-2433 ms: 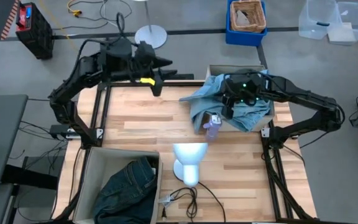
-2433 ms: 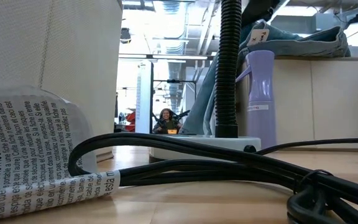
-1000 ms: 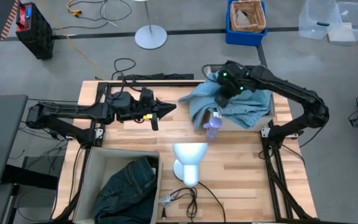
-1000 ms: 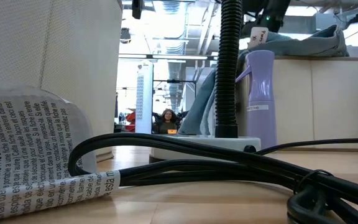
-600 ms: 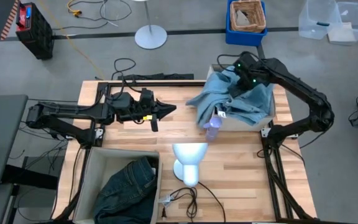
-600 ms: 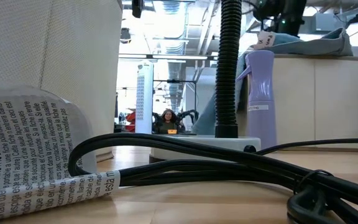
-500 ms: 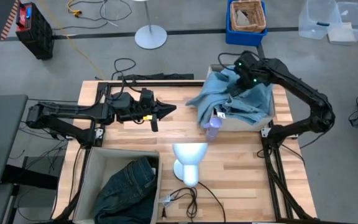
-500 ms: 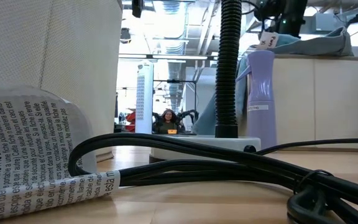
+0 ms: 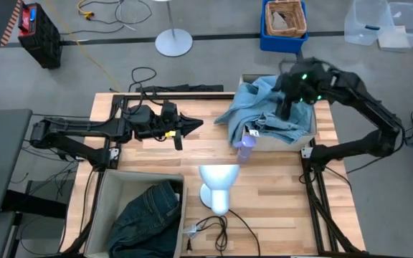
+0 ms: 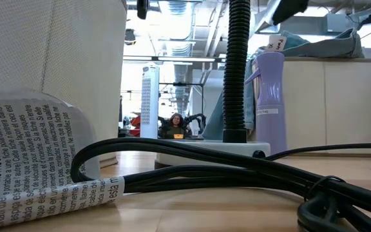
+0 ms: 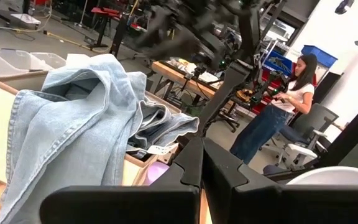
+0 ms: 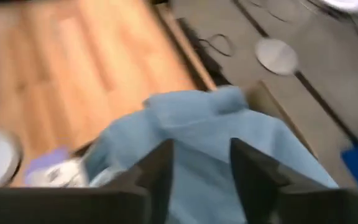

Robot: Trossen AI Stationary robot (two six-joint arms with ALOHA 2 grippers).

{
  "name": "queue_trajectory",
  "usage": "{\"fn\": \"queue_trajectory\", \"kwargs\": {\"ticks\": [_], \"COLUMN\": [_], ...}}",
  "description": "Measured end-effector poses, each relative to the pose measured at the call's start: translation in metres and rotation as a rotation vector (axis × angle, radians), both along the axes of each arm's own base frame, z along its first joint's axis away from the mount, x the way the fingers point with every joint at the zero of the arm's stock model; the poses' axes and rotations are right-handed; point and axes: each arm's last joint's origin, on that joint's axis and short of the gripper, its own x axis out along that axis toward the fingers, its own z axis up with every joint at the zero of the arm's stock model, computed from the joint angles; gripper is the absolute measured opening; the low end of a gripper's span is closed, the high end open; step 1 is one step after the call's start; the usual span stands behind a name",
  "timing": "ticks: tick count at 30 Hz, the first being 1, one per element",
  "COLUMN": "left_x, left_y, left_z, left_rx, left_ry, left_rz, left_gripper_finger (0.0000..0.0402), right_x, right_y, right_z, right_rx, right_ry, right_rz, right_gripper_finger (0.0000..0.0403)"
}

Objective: Sort clothes
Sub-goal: Put the light blue jeans into the top laundry organizer

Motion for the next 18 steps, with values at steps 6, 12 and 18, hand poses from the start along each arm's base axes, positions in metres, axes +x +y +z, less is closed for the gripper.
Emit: {"fn": "queue_trajectory", "kwargs": {"ticks": [6, 12, 18], "left_x": [0.000, 0.000, 0.000], "left_y": [0.001, 0.001, 0.001], "left_z": [0.000, 0.000, 0.000], "left_rx": [-0.003, -0.012, -0.012], "left_ry": [-0.001, -0.003, -0.003], "left_rz": [0.004, 0.004, 0.003], "left_gripper_finger": [0.0000, 0.0000, 0.0000], "right_x": [0.035, 0.070, 0.089], "right_y": [0.022, 0.017, -0.002], "right_z": [-0.016, -0.044, -0.065], "right_rx": [-0.040, -0.024, -0.020], "right_ry": [0.171, 0.354, 0.463], "right_rz": [0.298, 0.417, 0.427], "right_gripper_finger": [0.0259, 0.0264, 0.0265]}}
